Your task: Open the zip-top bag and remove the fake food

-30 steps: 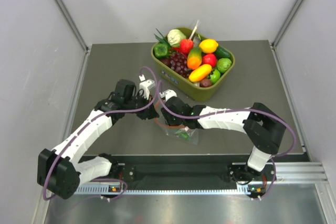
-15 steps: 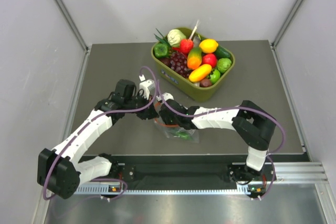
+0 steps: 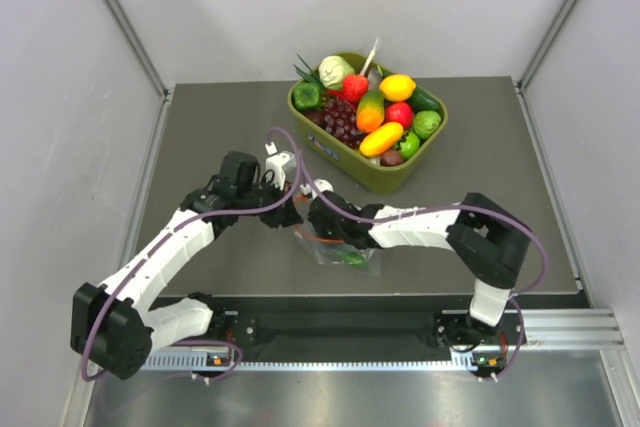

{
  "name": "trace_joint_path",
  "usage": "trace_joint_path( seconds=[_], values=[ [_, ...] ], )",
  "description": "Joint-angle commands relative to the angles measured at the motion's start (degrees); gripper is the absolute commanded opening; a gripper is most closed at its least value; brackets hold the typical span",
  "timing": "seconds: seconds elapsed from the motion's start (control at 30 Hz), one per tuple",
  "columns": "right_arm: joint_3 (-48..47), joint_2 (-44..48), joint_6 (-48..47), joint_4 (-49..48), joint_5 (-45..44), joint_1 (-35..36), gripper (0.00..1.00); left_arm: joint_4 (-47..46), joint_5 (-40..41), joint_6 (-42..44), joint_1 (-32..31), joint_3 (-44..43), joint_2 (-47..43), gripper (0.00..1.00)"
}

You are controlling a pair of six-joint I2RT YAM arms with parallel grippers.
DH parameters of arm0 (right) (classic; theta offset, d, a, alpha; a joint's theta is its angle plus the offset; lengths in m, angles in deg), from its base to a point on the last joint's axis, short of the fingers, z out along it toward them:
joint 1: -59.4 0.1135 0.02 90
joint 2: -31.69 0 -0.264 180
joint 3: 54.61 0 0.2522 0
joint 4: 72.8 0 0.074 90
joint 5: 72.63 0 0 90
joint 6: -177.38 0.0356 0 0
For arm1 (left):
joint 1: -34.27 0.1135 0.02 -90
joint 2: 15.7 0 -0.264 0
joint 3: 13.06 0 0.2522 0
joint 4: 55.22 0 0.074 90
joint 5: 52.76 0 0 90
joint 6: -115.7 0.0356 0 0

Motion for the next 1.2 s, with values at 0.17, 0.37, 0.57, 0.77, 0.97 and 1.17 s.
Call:
trace_joint_path(
  seconds=[0.17, 0.37, 0.57, 0.77, 0.97, 1.17],
  values=[
    [4.94, 17.16, 0.85, -4.36, 2.86, 0.92, 0.01, -0.79, 4.76, 1.2, -0.52, -1.85, 0.92, 0.0],
    [8.89, 25.34, 1.47, -10.05, 6.63, 0.83, 0.0, -0.61, 5.55, 1.11, -0.43, -1.85, 1.27, 0.0],
    [13.55, 30.44, 2.87, -16.57, 8.49, 0.66, 0.0, -0.43, 5.64, 1.11, -0.34, -1.85, 1.8, 0.0],
    [14.36, 33.35, 1.47, -18.0, 13.75, -0.57, 0.0, 0.01, 7.39, 1.2, -0.43, -2.02, 1.98, 0.0],
    [10.4, 29.05, -1.6, -9.74, 15.6, -1.01, 0.0, -1.05, 7.92, 1.2, -0.34, -1.76, 0.48, 0.0],
    [7.41, 22.54, -2.57, -7.53, 21.84, -1.01, 0.0, -1.49, 8.1, 1.29, -0.34, -1.67, -0.48, 0.0]
  ],
)
